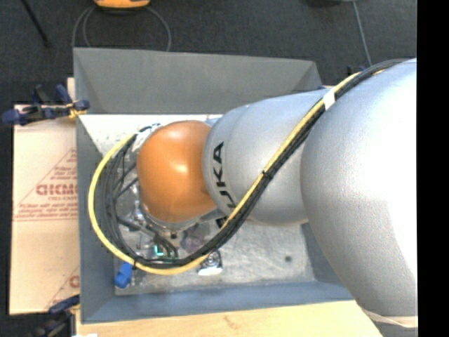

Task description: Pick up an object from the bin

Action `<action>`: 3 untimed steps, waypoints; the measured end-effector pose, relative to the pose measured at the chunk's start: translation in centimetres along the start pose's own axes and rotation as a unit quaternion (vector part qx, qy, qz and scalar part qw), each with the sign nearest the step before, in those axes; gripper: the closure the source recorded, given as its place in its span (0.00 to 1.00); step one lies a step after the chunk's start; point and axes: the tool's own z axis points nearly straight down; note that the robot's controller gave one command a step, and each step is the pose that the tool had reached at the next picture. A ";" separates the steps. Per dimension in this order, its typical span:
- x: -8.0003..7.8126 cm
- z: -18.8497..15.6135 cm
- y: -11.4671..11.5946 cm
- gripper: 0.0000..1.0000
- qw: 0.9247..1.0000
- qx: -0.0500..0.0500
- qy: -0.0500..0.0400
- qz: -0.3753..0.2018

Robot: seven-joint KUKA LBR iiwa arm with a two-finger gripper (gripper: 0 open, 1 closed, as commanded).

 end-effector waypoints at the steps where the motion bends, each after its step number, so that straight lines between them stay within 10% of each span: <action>1: -0.3 8.2 0.0 0.00 0.991 -0.001 -0.002 0.137; 2: -0.6 8.0 0.0 1.00 0.990 -0.003 -0.005 0.140; 3: -0.6 -11.1 -0.8 1.00 0.986 -0.002 -0.005 0.165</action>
Offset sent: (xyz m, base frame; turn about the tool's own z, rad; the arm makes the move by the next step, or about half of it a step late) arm 0.0010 -0.0003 -0.0847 0.2772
